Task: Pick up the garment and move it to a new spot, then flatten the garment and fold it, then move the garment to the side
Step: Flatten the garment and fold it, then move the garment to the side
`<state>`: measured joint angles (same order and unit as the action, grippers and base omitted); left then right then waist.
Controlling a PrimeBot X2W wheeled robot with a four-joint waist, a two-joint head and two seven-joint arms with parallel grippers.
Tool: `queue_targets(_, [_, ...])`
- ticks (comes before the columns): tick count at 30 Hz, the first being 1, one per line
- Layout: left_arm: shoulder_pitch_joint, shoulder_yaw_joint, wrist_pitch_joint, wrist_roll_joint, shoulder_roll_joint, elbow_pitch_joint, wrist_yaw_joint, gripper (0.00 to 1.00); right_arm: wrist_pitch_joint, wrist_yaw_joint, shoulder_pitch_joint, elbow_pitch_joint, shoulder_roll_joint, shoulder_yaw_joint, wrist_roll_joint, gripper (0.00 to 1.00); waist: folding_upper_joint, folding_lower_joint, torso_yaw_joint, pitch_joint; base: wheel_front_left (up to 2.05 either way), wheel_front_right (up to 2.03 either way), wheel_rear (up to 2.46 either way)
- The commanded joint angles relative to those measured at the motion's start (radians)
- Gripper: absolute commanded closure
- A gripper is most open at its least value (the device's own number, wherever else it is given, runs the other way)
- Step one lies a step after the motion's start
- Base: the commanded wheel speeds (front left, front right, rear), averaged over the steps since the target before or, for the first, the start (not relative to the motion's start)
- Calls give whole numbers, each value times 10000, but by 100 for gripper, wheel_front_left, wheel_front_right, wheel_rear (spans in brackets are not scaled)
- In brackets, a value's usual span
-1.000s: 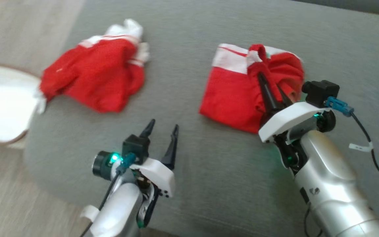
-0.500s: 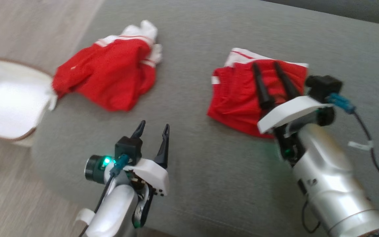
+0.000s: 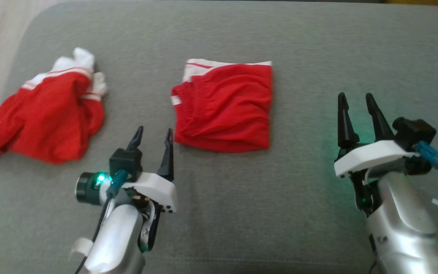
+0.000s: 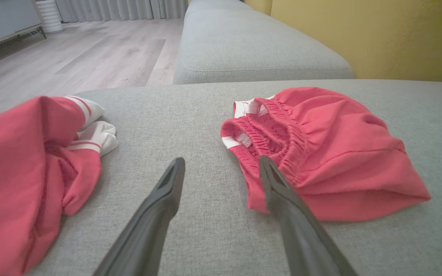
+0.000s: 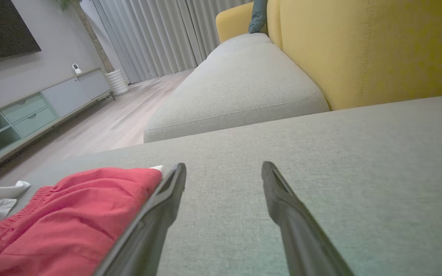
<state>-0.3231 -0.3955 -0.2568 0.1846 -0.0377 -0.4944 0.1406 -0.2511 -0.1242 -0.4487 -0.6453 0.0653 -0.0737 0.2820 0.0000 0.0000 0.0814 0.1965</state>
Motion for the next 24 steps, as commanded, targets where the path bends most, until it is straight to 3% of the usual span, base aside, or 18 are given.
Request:
queue_targets(1, [-126, 498, -49, -69, -126, 253, 27, 0, -105, -65, -32, 438, -149, -180, -156, 0, 0, 0, -402, -166, 0, 0, 0])
queue_targets(11, [941, 1243, -49, -256, -126, 490, 140, 0, -106, -65, 1163, 520, -150, -525, -294, 0, 0, 0, -906, -786, 0, 0, 0])
queue_targets(24, [1496, 1408, -49, -265, -126, 801, 172, 0, -106, -65, 1489, 557, -150, -1005, 5, 0, 0, 0, -783, -736, 0, 0, 0])
